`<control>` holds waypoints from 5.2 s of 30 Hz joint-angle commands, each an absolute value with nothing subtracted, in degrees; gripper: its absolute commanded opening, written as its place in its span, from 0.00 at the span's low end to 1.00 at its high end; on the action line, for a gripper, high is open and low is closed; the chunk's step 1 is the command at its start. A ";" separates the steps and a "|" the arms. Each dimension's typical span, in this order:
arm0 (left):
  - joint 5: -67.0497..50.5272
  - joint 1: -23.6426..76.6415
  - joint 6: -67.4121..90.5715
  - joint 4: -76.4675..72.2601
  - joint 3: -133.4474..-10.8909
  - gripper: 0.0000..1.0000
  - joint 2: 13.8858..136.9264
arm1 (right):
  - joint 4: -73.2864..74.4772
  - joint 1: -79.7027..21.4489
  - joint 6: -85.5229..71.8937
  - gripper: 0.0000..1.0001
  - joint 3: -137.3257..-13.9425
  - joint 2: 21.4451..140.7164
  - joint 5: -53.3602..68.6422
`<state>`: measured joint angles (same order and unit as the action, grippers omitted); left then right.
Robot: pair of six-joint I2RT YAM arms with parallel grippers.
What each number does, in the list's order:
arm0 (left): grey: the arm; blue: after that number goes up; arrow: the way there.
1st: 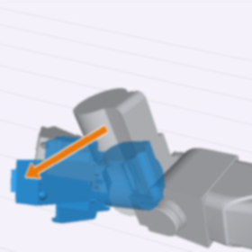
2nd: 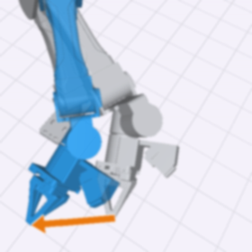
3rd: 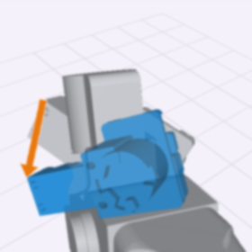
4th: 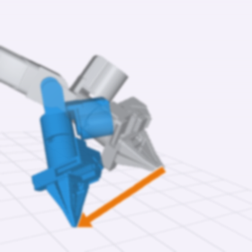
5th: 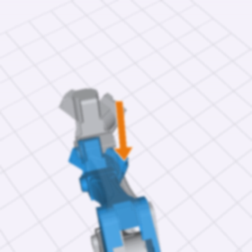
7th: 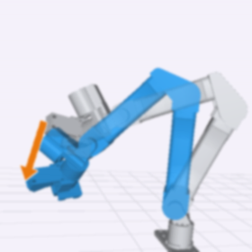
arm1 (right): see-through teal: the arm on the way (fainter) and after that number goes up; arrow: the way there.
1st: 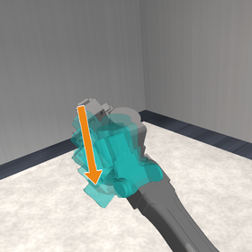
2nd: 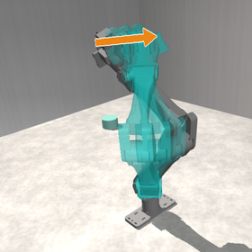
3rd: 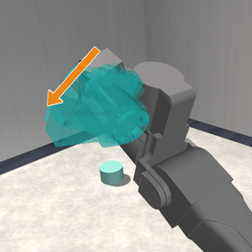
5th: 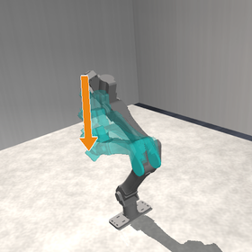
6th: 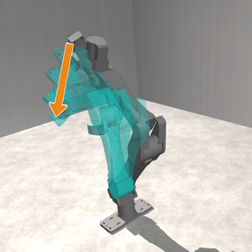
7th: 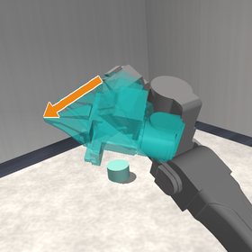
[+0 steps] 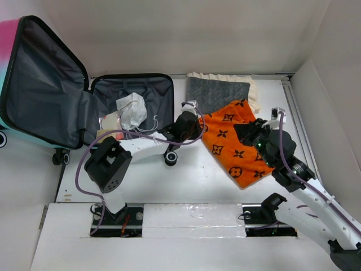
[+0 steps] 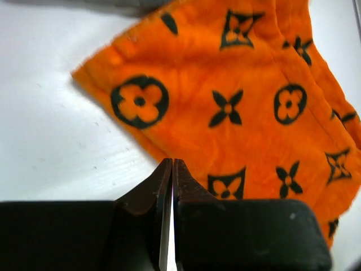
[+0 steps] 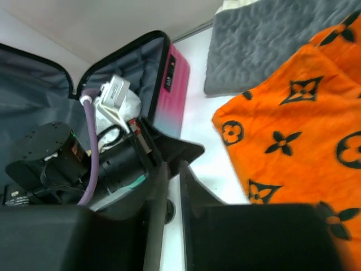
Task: Pack the luggage
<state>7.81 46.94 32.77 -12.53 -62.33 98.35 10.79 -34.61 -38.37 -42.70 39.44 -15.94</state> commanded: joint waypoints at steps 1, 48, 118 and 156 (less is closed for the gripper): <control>-0.62 47.19 35.07 -22.76 -59.07 0.00 94.67 | 13.87 -35.16 -36.74 0.07 -45.44 37.80 -18.63; 13.72 58.02 60.74 -12.29 -69.36 0.05 116.81 | 10.11 -35.16 -37.27 0.53 -42.28 32.87 -8.44; 35.75 30.61 24.08 14.24 -90.95 0.75 80.74 | 9.40 -35.68 -35.51 0.62 -42.45 31.20 -6.32; 13.62 43.77 72.33 4.04 -115.21 0.57 142.55 | 14.68 -35.68 -35.51 0.64 -50.01 28.56 -11.17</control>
<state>13.89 44.14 70.39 0.95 -112.05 140.46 16.29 -35.03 -36.18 -50.41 29.17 -12.84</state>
